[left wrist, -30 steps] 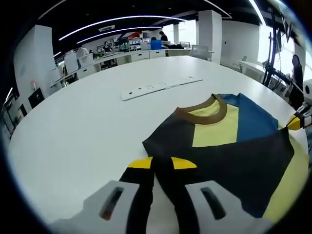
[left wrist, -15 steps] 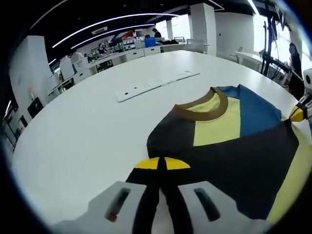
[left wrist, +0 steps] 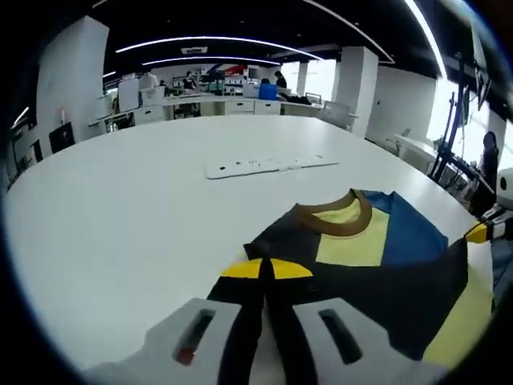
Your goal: Fold the garment on the visible template until the final outline fits inside the template.
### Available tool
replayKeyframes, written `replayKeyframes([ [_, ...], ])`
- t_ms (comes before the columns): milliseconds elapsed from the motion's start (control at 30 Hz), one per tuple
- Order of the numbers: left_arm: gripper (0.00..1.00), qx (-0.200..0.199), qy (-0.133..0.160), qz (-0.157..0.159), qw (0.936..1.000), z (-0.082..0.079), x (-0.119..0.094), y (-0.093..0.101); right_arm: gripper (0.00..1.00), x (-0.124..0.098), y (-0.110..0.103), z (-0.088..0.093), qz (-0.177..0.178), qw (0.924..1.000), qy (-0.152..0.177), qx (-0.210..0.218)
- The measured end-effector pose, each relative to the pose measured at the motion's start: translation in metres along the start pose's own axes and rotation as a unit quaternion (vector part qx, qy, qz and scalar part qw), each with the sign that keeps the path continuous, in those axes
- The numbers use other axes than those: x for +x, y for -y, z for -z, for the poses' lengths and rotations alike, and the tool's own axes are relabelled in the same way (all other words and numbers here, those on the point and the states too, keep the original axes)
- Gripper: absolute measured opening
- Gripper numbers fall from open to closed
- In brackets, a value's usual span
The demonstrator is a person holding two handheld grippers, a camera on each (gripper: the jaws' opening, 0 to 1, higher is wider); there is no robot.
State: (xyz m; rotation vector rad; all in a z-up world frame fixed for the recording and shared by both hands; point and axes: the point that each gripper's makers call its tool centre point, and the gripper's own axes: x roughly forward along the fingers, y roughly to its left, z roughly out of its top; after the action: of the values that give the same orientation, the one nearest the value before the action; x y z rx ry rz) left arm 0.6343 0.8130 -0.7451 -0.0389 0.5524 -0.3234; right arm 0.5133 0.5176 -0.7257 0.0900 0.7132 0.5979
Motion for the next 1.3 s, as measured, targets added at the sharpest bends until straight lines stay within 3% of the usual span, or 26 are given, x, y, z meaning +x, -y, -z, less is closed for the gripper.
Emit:
replayKeyframes([
  [233, 0.0, -0.106, 0.028, -0.01, 0.994, 0.002, 0.0, -0.012, 0.0, 0.002, 0.002, -0.017, 0.003, 1.0, 0.005, -0.008],
  [667, 0.0, -0.16, 0.035, -0.035, 0.9859, 0.01, 0.003, -0.025, 0.0, 0.025, 0.019, -0.027, 0.021, 0.9998, -0.003, -0.004],
  [900, 0.0, -0.144, 0.03, -0.047, 0.988, 0.011, 0.002, -0.027, 0.0, 0.04, 0.028, -0.017, 0.033, 0.999, -0.028, -0.011],
  [1133, 0.03, -0.122, 0.04, -0.056, 0.9902, 0.003, -0.005, -0.032, 0.01, 0.043, 0.033, -0.012, 0.036, 0.9983, -0.043, -0.017],
  [1300, 0.17, -0.086, 0.043, -0.045, 0.9943, -0.003, -0.013, -0.029, 0.18, 0.038, 0.035, -0.011, 0.038, 0.998, -0.047, -0.021],
])
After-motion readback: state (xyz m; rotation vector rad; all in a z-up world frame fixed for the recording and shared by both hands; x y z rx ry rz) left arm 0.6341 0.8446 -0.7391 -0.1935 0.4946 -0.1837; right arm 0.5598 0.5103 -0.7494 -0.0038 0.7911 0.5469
